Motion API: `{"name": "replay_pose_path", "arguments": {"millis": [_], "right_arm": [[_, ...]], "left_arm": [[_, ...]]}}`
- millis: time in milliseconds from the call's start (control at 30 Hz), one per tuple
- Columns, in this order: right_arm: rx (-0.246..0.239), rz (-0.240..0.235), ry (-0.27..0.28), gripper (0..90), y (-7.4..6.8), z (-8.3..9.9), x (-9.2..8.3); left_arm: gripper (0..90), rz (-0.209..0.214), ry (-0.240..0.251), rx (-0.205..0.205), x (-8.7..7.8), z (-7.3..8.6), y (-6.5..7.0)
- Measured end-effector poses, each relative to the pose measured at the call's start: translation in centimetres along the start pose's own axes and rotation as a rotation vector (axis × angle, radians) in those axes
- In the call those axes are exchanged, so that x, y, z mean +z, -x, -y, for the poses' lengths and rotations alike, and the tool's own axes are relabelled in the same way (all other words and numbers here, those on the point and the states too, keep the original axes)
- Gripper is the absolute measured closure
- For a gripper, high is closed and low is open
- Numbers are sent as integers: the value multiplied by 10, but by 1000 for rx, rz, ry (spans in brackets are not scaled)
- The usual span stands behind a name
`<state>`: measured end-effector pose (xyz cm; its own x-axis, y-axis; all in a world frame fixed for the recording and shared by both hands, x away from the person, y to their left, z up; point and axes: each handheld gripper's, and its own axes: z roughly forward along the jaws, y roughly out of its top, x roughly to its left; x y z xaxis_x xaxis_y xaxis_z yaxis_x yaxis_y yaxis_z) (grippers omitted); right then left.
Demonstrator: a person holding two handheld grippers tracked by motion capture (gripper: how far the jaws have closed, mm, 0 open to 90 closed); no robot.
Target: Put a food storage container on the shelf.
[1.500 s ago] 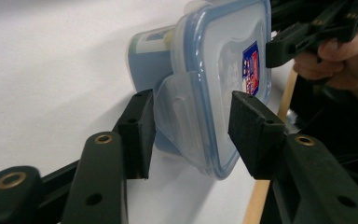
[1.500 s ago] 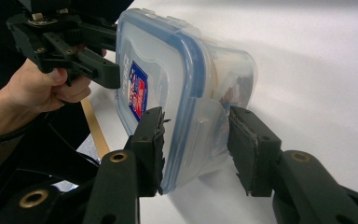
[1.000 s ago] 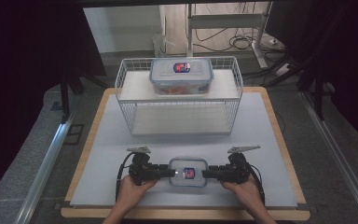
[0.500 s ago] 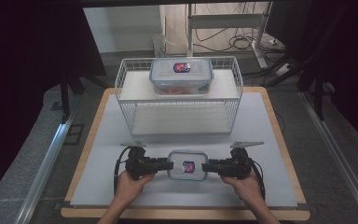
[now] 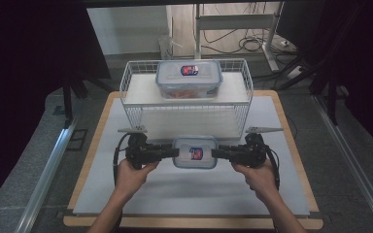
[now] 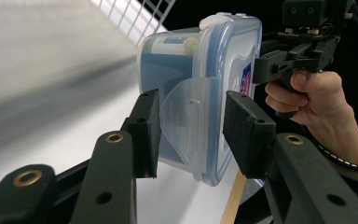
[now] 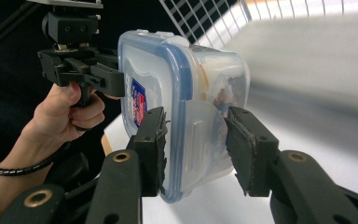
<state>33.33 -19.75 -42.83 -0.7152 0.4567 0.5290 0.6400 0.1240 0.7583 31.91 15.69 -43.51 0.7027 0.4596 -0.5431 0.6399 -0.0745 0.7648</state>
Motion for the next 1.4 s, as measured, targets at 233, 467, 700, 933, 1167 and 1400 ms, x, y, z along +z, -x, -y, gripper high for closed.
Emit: {"name": "replay_pose_path", "arguments": {"millis": [233,467,700,933,1167,1400], "right_arm": [[-27,-6,17,583,-12,-38,-3],[-40,-16,39,582,-20,-73,-5],[-38,-22,64,582,-24,-102,-6],[-34,-19,100,579,-27,-141,-8],[-47,13,112,576,-30,-176,-9],[-32,24,126,575,-21,-200,-2]], "left_arm": [[573,-13,6,32,-16,-36,8],[573,-26,15,43,-27,-68,14],[571,-51,17,47,-39,-109,20],[569,-59,38,42,-45,-142,21],[569,-38,63,17,-48,-176,12],[569,-25,86,-15,-46,-195,-6]]}}
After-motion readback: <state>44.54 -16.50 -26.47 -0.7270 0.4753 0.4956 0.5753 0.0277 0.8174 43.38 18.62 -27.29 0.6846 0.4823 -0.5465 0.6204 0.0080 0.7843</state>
